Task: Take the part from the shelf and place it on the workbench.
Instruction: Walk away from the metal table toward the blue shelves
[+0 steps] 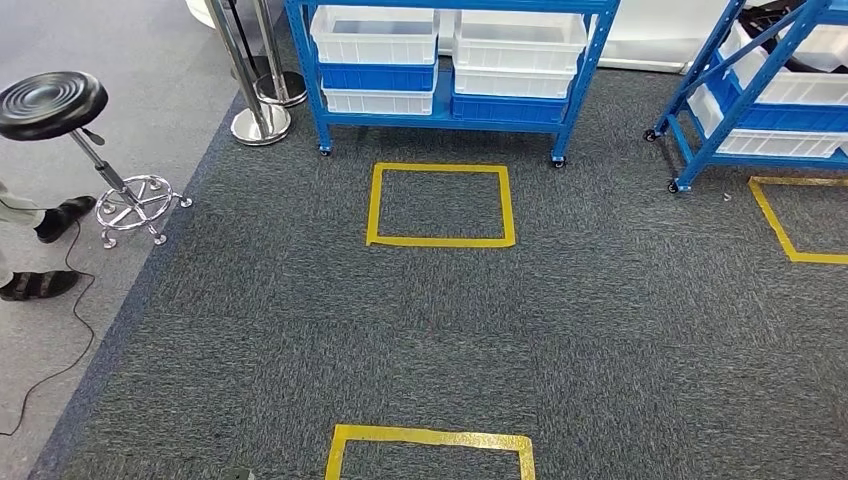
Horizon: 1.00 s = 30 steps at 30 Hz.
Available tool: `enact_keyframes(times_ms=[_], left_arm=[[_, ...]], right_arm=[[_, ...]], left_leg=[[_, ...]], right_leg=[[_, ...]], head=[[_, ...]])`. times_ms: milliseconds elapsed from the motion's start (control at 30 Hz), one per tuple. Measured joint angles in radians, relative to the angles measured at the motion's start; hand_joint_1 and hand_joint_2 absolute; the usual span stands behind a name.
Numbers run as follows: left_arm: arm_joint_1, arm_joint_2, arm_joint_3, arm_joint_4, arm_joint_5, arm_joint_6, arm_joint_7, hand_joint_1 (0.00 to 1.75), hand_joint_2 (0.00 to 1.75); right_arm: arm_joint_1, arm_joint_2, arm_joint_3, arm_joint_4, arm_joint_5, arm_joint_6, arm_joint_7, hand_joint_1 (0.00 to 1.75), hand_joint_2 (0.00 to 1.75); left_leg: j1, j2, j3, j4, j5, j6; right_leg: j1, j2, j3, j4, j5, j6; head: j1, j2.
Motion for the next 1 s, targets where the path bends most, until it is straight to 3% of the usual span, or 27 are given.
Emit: enact_keyframes(times_ms=[133, 200, 267, 333, 367, 400, 467, 500, 567, 667, 700, 767, 833, 867, 933, 1000], left_arm=[[0.005, 0.001, 0.008, 0.000, 0.008, -0.003, -0.013, 0.00, 0.00], [0.007, 0.003, 0.012, 0.000, 0.011, -0.007, -0.021, 0.00, 0.00], [0.009, 0.003, 0.015, 0.000, 0.011, -0.010, -0.028, 0.00, 0.00], [0.012, 0.004, 0.018, 0.000, 0.012, -0.012, -0.037, 0.00, 0.00], [0.016, 0.005, 0.020, 0.000, 0.012, -0.012, -0.045, 0.00, 0.00], [0.020, 0.005, 0.023, 0.000, 0.012, -0.013, -0.053, 0.00, 0.00], [0.025, 0.007, 0.028, 0.000, 0.006, -0.012, -0.067, 0.00, 0.00], [0.025, 0.008, 0.029, 0.000, 0.001, -0.010, -0.071, 0.00, 0.00], [0.027, 0.009, 0.029, 0.000, -0.007, -0.009, -0.076, 0.00, 0.00], [0.036, 0.009, 0.030, 0.000, -0.011, -0.008, -0.077, 0.00, 0.00], [0.038, 0.009, 0.030, 0.000, -0.011, -0.008, -0.077, 0.00, 0.00], [0.040, 0.009, 0.032, 0.000, -0.011, -0.008, -0.077, 0.00, 0.00], [0.042, 0.009, 0.034, 0.000, -0.009, -0.008, -0.078, 0.00, 0.00], [0.045, 0.009, 0.036, 0.000, -0.008, -0.008, -0.079, 0.00, 0.00], [0.052, 0.009, 0.040, 0.000, -0.007, -0.008, -0.082, 0.00, 0.00], [0.057, 0.008, 0.043, 0.000, -0.009, -0.008, -0.083, 0.00, 0.00]], right_arm=[[0.000, 0.007, -0.023, 0.000, -0.023, -0.029, -0.031, 0.00, 0.00], [0.000, 0.012, -0.035, 0.000, -0.035, -0.049, -0.033, 0.00, 0.87], [0.000, 0.014, -0.048, 0.000, -0.051, -0.058, -0.039, 0.00, 0.87], [0.000, 0.016, -0.061, 0.000, -0.058, -0.076, -0.056, 0.00, 0.00], [0.001, 0.017, -0.067, 0.000, -0.054, -0.103, -0.066, 0.00, 0.00], [0.001, 0.019, -0.072, 0.000, -0.048, -0.142, -0.076, 0.00, 0.00], [0.001, 0.026, -0.083, 0.000, -0.038, -0.209, -0.086, 0.00, 0.00], [0.000, 0.029, -0.090, 0.000, -0.040, -0.219, -0.087, 0.00, 0.00], [0.000, 0.034, -0.105, 0.000, -0.050, -0.203, -0.089, 0.00, 0.00], [-0.002, 0.040, -0.127, 0.000, -0.065, -0.161, -0.094, 0.00, 0.00], [-0.003, 0.042, -0.135, 0.000, -0.073, -0.142, -0.098, 0.00, 0.00], [-0.003, 0.044, -0.150, 0.000, -0.090, -0.107, -0.116, 0.00, 0.00], [0.001, 0.045, -0.164, 0.000, -0.099, -0.087, -0.147, 0.00, 0.00], [0.003, 0.045, -0.171, 0.000, -0.102, -0.078, -0.162, 0.00, 0.00], [0.007, 0.044, -0.185, 0.001, -0.106, -0.061, -0.180, 0.00, 0.00], [0.012, 0.043, -0.196, 0.002, -0.108, -0.048, -0.177, 0.00, 0.00]], left_leg=[[0.001, 0.000, -0.004, 0.008, -0.010, -0.021], [0.004, 0.003, -0.027, 0.064, -0.049, -0.031], [0.007, 0.005, -0.081, 0.186, -0.115, -0.039], [0.009, 0.005, -0.122, 0.278, -0.147, -0.044], [0.009, 0.005, -0.119, 0.275, -0.135, -0.044], [0.009, 0.006, -0.098, 0.234, -0.106, -0.042], [0.007, 0.010, -0.030, 0.100, -0.044, -0.031], [0.003, 0.013, -0.002, 0.043, -0.033, -0.024], [-0.003, 0.017, 0.023, -0.010, -0.043, -0.009], [0.000, 0.011, 0.050, -0.028, -0.047, 0.013], [0.001, 0.010, 0.062, -0.030, -0.049, 0.020], [0.000, 0.011, 0.081, -0.030, -0.057, 0.027], [0.000, 0.008, 0.100, -0.030, -0.074, 0.026], [0.001, 0.006, 0.114, -0.030, -0.086, 0.024], [0.005, 0.003, 0.150, -0.031, -0.115, 0.018], [0.008, 0.002, 0.184, -0.031, -0.149, 0.007]], right_leg=[[0.004, -0.001, 0.006, -0.016, 0.003, -0.025], [0.001, -0.004, 0.007, -0.022, 0.007, -0.037], [0.002, -0.008, 0.006, -0.022, 0.007, -0.044], [0.003, -0.011, 0.005, -0.021, 0.006, -0.046], [0.004, -0.011, 0.005, -0.021, 0.006, -0.046], [0.004, -0.011, 0.006, -0.021, 0.005, -0.045], [0.005, -0.011, 0.010, -0.021, -0.001, -0.040], [0.005, -0.012, 0.012, -0.022, -0.006, -0.035], [0.006, -0.015, 0.019, -0.020, -0.007, -0.018], [0.004, -0.014, 0.018, 0.014, -0.002, 0.001], [0.003, -0.012, 0.002, 0.045, -0.016, 0.005], [0.001, -0.006, -0.062, 0.150, -0.059, 0.010], [0.000, -0.005, -0.141, 0.247, -0.097, 0.016], [-0.001, -0.005, -0.165, 0.260, -0.101, 0.018], [-0.001, -0.005, -0.169, 0.190, -0.058, 0.017], [0.001, -0.005, -0.153, 0.088, 0.045, 0.009]], head=[[0.000, 0.000], [0.000, 0.000], [0.000, 0.000], [0.000, 0.000], [0.000, 0.000], [0.000, 0.000], [0.000, 0.000], [0.000, 0.000], [0.000, 0.000], [0.000, 0.000], [0.000, 0.000], [0.000, 0.000], [0.000, 0.000], [0.000, 0.000], [0.001, 0.000], [0.001, 0.000]])
